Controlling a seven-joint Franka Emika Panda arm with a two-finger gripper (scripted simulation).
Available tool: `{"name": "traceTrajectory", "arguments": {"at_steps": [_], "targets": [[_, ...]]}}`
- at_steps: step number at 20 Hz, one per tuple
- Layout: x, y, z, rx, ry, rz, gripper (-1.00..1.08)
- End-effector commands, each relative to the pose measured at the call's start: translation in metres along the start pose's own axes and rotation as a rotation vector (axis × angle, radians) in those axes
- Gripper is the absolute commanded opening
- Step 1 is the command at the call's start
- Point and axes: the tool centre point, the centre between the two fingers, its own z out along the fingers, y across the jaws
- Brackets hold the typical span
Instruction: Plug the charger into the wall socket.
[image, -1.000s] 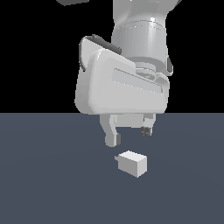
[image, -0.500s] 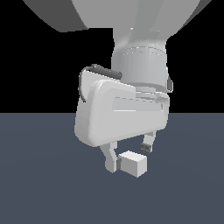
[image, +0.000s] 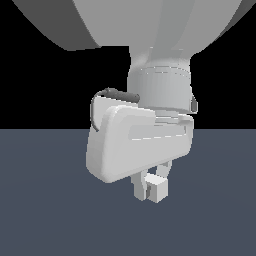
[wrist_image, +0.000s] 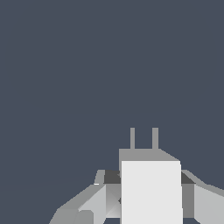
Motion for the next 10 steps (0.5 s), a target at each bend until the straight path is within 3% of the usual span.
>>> {"name": "traceTrajectory", "arguments": {"at_steps": [1, 10], "targets": [[0.0000, 0.0000, 0.0003, 0.000, 0.000, 0.000, -1.00], [0.0007, 0.0002, -0.0005, -0.001, 0.000, 0.006, -1.00]]}}
